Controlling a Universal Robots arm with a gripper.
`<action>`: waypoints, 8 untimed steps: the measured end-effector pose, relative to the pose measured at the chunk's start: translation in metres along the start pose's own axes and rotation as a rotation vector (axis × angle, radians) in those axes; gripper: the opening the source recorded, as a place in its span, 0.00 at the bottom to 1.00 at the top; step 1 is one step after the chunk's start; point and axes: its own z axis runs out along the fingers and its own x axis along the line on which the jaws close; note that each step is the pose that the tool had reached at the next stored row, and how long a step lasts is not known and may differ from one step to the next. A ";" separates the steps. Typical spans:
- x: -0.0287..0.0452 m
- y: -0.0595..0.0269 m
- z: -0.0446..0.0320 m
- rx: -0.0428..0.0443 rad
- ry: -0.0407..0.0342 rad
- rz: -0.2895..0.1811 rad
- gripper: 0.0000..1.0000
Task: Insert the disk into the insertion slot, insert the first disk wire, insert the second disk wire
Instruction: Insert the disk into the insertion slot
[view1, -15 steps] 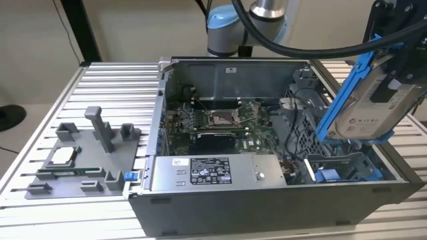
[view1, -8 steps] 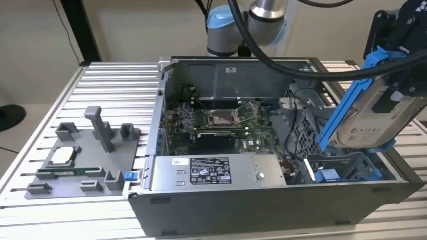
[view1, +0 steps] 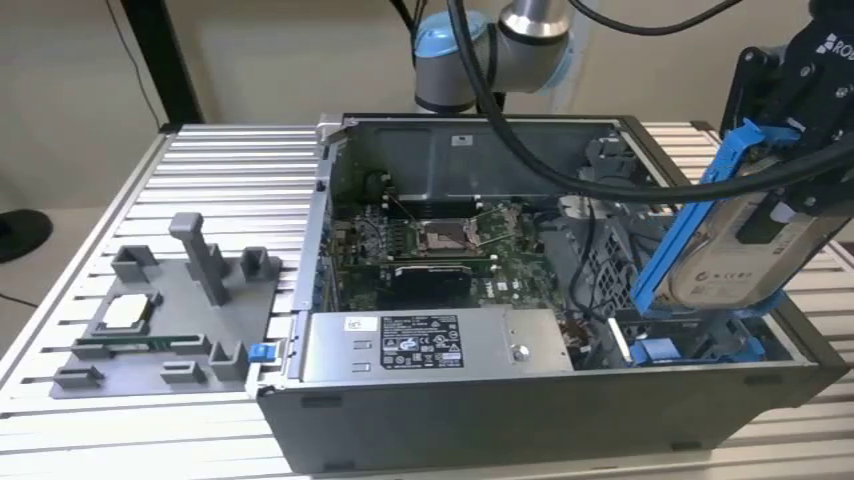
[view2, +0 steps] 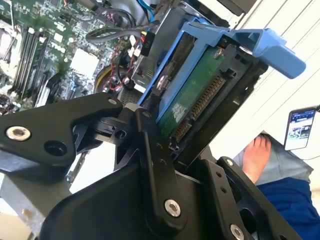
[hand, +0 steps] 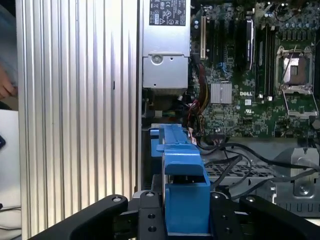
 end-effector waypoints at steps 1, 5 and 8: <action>0.0000 -0.0003 0.0019 0.0000 0.0006 0.000 0.00; -0.0001 -0.0012 0.0075 0.0000 0.0016 0.000 0.00; -0.0002 -0.0024 0.0100 0.0001 0.0015 0.000 0.00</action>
